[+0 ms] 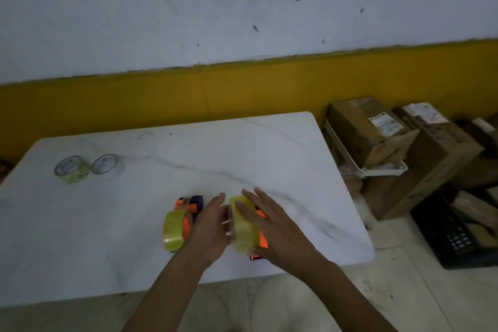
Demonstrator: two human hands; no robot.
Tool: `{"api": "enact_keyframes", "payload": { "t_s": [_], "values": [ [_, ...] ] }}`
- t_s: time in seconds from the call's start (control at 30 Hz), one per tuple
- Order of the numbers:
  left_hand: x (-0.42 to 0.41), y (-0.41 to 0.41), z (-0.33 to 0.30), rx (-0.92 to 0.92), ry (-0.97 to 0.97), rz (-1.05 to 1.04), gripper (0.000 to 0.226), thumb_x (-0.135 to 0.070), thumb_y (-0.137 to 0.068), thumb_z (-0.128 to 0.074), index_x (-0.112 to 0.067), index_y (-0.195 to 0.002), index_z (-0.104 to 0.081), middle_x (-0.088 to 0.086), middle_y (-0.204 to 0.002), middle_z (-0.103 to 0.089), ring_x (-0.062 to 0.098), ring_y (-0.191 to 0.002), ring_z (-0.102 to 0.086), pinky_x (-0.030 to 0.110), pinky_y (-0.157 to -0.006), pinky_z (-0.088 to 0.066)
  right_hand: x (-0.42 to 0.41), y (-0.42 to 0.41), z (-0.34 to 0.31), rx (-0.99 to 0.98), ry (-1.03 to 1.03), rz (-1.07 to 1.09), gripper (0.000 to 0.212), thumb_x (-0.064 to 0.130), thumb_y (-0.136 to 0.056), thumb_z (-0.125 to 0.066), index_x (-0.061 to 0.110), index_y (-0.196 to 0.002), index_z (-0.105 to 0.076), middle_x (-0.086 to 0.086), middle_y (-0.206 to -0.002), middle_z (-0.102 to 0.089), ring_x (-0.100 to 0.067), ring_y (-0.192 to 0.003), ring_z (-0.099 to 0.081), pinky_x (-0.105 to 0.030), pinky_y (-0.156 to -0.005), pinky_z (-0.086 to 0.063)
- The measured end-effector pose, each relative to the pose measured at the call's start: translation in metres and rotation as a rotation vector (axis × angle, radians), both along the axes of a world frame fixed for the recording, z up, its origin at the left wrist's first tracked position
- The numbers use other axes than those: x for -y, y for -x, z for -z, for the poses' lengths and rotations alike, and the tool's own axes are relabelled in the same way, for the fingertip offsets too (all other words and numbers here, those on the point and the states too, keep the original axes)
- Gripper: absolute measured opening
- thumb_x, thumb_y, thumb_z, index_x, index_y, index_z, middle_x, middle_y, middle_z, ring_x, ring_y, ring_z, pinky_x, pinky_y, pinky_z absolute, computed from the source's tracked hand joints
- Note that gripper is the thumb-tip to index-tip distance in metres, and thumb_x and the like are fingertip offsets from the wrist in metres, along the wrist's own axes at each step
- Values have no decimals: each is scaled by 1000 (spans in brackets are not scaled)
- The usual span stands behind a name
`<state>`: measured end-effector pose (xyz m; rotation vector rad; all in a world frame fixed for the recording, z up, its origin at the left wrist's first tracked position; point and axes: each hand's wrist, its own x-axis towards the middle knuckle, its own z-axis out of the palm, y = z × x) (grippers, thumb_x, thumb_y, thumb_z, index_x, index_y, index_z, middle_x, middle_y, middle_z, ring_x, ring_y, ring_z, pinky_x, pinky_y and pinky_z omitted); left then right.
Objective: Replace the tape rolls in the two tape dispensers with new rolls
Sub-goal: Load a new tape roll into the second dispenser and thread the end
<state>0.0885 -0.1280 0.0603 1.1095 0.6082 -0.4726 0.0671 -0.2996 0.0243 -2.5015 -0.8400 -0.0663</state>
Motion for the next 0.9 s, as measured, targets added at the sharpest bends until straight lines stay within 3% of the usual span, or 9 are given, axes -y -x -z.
{"api": "enact_keyframes", "payload": {
  "t_s": [0.1,0.27,0.37,0.43,0.5,0.57,0.67,0.8,0.9],
  "values": [
    [19,1,0,-43,47,109,57,-43,-95,-43,4,-123,-60,17,-101,-66,28,-89,-62,39,-76,-51,20,7,-3,-222,-244,36,92,35,-76,-77,44,-147,-19,15,-156,-14,-3,-147,-8,-27,-115,-32],
    [35,6,17,-39,121,191,51,-36,-97,-39,5,-110,-67,18,-99,-75,24,-84,-72,32,-70,-61,41,15,15,-407,-587,185,74,28,-77,-78,27,-140,-41,1,-137,-38,-7,-130,-41,-22,-98,-48],
    [27,9,29,79,187,173,42,-23,-97,-43,9,-111,-66,23,-109,-72,29,-100,-69,31,-88,-60,40,25,33,-657,-891,356,51,24,-83,-71,29,-130,-50,-9,-131,-50,-4,-114,-56,-21,-83,-54],
    [21,11,40,249,-31,107,28,-12,-96,-48,4,-106,-69,19,-106,-72,26,-98,-69,33,-86,-59,44,29,44,-848,-1052,440,43,37,-82,-65,32,-123,-56,-10,-129,-55,-12,-112,-61,-26,-81,-56],
    [15,18,52,330,-481,74,14,-13,-93,-56,-11,-104,-65,6,-104,-69,9,-88,-65,21,-76,-49,52,31,51,-977,-1161,486,51,49,-77,-63,31,-124,-56,-10,-130,-53,-24,-119,-57,-38,-85,-57],
    [17,25,61,204,-595,135,5,-20,-90,-61,-16,-93,-58,3,-94,-59,12,-81,-54,19,-70,-41,61,27,55,-1002,-1160,505,52,53,-75,-62,34,-123,-58,-8,-130,-53,-25,-122,-55,-43,-88,-56],
    [30,25,77,-8,-417,310,23,-29,-90,-61,-17,-71,-53,4,-81,-51,19,-81,-48,32,-81,-37,78,3,54,-1011,-1021,493,49,53,-81,-61,35,-126,-56,-3,-133,-53,-20,-121,-55,-38,-86,-57],
    [40,21,92,6,-453,348,26,-40,-65,-59,-18,-74,-50,7,-77,-45,16,-74,-42,33,-72,-29,88,-29,54,-1108,-706,422,46,54,-82,-62,41,-126,-54,1,-129,-58,-14,-116,-59,-43,-95,-55],
    [35,10,103,55,-443,282,28,-47,-71,-54,-20,-77,-57,9,-80,-55,20,-78,-53,38,-75,-38,81,-54,54,-1148,-569,325,41,55,-85,-56,42,-124,-55,2,-124,-65,-13,-112,-63,-42,-96,-55]
  ]
}}
